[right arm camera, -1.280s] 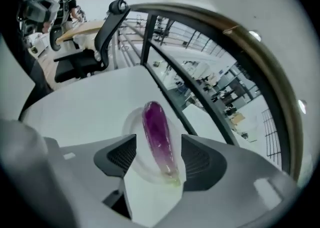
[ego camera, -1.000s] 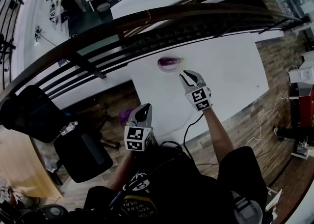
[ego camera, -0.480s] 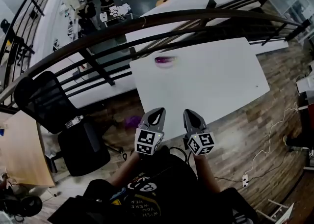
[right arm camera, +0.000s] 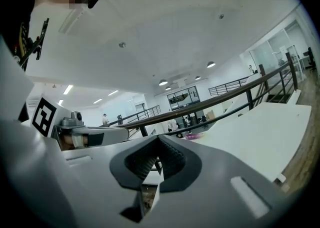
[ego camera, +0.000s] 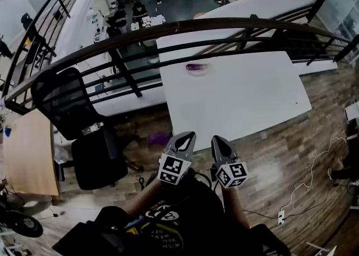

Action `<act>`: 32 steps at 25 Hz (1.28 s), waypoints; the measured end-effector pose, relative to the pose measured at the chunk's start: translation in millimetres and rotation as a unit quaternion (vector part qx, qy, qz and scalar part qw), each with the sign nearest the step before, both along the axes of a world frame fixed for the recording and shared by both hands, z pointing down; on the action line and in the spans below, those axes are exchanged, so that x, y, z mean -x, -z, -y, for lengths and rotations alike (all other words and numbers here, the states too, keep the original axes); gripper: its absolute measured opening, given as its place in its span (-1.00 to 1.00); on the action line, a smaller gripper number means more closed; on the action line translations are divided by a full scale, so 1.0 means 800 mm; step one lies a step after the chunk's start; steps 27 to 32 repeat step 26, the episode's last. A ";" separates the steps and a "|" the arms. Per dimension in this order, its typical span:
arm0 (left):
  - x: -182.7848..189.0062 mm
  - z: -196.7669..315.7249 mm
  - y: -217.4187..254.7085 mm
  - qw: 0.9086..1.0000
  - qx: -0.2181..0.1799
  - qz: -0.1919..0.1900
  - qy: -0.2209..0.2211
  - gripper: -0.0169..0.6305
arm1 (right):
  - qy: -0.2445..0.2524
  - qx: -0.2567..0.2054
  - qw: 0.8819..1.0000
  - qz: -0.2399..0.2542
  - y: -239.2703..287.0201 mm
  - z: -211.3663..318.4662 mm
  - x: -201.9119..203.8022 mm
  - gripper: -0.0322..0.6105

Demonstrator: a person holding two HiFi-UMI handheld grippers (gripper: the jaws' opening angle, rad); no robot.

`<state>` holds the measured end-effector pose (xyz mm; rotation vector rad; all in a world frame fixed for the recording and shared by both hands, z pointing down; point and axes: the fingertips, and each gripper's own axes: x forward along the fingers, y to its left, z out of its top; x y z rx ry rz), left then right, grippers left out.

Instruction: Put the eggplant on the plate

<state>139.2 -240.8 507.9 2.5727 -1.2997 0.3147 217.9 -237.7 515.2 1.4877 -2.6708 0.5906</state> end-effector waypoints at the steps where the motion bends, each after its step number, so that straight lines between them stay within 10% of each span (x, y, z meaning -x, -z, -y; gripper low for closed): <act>1: 0.005 0.002 0.003 1.000 -0.002 -0.003 0.002 -0.93 | -0.001 -0.003 1.000 0.001 0.002 -0.002 0.001 -0.89; 32: 0.035 -0.007 0.030 0.998 0.001 -0.056 -0.028 -0.93 | -0.010 0.015 1.000 -0.016 0.012 -0.016 0.044 -0.89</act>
